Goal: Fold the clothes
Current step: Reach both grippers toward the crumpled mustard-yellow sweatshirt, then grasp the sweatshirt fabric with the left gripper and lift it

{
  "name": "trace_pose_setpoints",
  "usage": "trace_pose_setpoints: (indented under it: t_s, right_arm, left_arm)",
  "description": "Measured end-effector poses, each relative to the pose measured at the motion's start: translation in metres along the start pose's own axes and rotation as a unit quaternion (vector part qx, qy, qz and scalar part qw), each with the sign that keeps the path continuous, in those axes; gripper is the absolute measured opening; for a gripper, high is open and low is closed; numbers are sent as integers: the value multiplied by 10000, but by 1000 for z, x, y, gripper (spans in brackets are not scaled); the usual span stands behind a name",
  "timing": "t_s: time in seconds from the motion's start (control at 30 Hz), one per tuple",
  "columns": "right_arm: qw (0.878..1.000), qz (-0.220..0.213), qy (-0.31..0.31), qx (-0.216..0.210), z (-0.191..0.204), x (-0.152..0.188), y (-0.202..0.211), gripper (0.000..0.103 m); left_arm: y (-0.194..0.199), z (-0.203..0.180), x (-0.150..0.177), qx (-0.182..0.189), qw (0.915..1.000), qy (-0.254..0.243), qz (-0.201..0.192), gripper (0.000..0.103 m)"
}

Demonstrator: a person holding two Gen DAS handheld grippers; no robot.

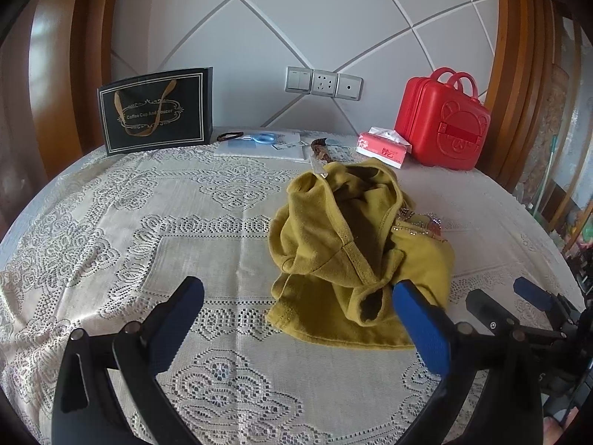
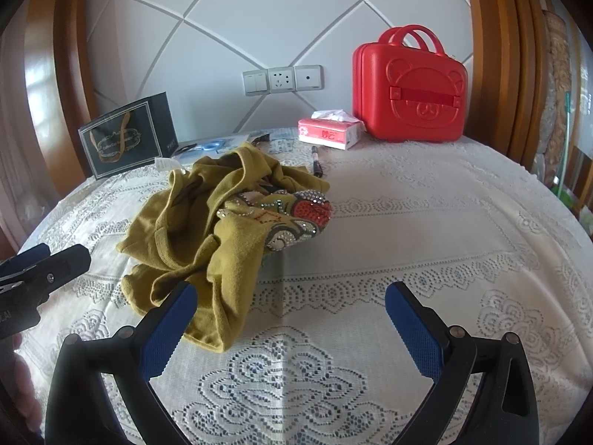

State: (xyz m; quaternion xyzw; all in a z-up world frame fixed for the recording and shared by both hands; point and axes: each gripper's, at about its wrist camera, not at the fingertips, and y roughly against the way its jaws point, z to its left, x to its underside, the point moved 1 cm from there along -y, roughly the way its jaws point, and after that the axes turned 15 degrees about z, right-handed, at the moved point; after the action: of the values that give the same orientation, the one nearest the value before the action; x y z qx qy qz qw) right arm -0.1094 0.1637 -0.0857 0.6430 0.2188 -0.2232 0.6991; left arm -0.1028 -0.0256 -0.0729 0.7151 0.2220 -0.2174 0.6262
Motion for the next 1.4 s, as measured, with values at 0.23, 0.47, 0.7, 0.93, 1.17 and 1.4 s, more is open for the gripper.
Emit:
trace_pose_setpoints:
  t_s: [0.23, 0.47, 0.7, 0.93, 1.17, 1.4]
  right_arm:
    - [9972, 484, -409, -396, -21, 1, -23, 94]
    - [9945, 705, -507, -585, -25, 2, -34, 73]
    - [9915, 1118, -67, -668, 1, 4, -59, 83]
    - [9897, 1275, 633, 128, 35, -13, -77, 11]
    - [9842, -84, 534, 1683, 0, -57, 15, 12]
    - [9986, -401, -35, -350, -41, -53, 61, 101]
  left_arm:
    - [-35, -9, -11, -222, 9992, -71, 315, 99]
    - [-83, -46, -55, -770, 9919, -653, 766, 94]
    - [-112, -9, -66, -819, 9842, -250, 1547, 17]
    - [-22, 49, -86, -1394, 9874, 106, 741, 16]
    - [52, 149, -78, -1762, 9792, 958, 309, 16]
    - [25, 196, -45, -760, 9829, 1116, 1251, 21]
